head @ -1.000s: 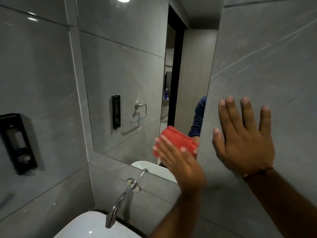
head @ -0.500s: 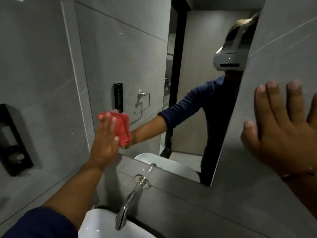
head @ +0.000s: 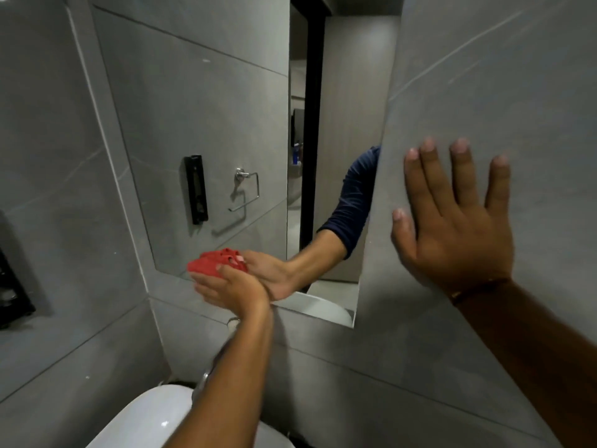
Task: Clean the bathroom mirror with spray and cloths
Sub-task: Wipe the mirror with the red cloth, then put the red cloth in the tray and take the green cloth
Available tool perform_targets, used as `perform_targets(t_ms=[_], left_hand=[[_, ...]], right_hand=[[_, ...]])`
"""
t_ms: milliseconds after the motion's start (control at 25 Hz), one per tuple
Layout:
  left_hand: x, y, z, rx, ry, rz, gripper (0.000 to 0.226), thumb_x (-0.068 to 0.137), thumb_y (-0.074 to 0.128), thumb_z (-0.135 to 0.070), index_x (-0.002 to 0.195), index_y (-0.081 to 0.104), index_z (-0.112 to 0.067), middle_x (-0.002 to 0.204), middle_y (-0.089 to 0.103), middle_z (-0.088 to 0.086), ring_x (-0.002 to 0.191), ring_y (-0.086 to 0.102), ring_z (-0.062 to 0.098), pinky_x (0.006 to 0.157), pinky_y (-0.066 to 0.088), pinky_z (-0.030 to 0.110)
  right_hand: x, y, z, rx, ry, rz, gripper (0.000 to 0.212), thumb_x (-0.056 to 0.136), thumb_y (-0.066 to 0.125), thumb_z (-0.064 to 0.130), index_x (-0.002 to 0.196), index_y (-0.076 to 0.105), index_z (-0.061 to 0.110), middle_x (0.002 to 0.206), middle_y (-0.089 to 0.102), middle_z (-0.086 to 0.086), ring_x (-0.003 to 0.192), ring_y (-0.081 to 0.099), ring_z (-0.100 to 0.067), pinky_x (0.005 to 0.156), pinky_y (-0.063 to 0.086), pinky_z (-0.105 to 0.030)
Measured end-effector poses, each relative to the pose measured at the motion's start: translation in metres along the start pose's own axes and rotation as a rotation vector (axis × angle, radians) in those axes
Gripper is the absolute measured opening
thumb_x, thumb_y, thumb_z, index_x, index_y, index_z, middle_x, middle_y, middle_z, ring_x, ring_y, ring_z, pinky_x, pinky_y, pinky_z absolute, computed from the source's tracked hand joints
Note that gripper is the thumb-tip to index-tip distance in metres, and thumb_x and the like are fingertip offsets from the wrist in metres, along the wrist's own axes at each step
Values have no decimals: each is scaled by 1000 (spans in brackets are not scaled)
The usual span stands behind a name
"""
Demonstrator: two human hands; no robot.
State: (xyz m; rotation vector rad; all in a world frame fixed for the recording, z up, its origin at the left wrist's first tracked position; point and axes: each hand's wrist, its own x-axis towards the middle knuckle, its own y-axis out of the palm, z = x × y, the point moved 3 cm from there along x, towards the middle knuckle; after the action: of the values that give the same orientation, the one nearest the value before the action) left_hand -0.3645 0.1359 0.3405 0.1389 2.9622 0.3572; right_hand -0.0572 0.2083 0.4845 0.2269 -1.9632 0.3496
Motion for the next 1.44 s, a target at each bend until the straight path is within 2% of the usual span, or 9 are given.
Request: perform_targets(t_ms=[160,320,600,680,800,1000,1160,1320,1440], left_hand=[[-160,11,25,26,66,226,80,106,51,-43,168,6,-21,177,3,13,164,2,35,132,10,52],[-254,-12,46,123,280,465,75,105,54,-16,166,10,-21,176,11,6,164,10,26,130,12,33],[-253,-115,127,191,69,896,64,104,58,-16,160,35,-38,154,56,-5,131,62,4,113,50,29],[-272,-146,181,381,79,1035,66,105,57,-19,161,30,-42,159,50,-6,135,57,-2,115,48,29],[-306,-180,273,647,162,1258,67,108,50,-24,167,18,-24,170,32,4,154,40,20,123,40,50],[-344,-237,445,1108,470,1603,64,110,29,-40,166,-1,-33,176,-13,-11,165,-2,21,128,30,51],[-351,-244,488,1415,816,1622,66,105,27,-57,166,16,-35,176,6,3,163,10,34,127,12,58],[-352,-231,481,1463,704,1514,56,101,34,-51,153,44,-34,150,51,7,138,51,32,112,44,48],[-353,-230,478,1355,535,1600,32,103,49,-41,130,61,-29,136,57,-2,126,58,19,105,48,31]], right_hand=[[9,-5,1,113,24,130,75,115,24,50,179,4,15,187,7,-9,171,11,-37,135,-12,-56],[-11,-20,-10,212,-26,174,75,112,38,41,178,14,15,186,12,-8,172,13,-34,135,-18,-47],[-214,-68,-88,58,42,402,74,108,49,50,176,28,27,182,29,-11,167,24,-40,134,11,-65],[-279,-76,-109,55,85,486,75,109,53,55,175,31,28,181,30,-14,166,18,-39,134,5,-65],[-341,-80,-118,49,131,549,83,103,62,62,173,35,28,177,35,-19,162,18,-43,134,-10,-63],[-427,-71,-108,27,173,620,103,85,83,65,168,35,26,166,51,-26,150,33,-51,120,26,-79],[-441,-67,-104,5,194,601,100,82,85,65,163,43,25,160,57,-29,142,52,-62,115,35,-82],[-437,-71,-103,31,243,619,97,78,89,56,162,54,23,160,57,-29,142,53,-64,115,34,-84],[-433,-73,-103,38,239,612,95,76,90,55,160,58,23,159,59,-27,141,55,-62,115,35,-83]])
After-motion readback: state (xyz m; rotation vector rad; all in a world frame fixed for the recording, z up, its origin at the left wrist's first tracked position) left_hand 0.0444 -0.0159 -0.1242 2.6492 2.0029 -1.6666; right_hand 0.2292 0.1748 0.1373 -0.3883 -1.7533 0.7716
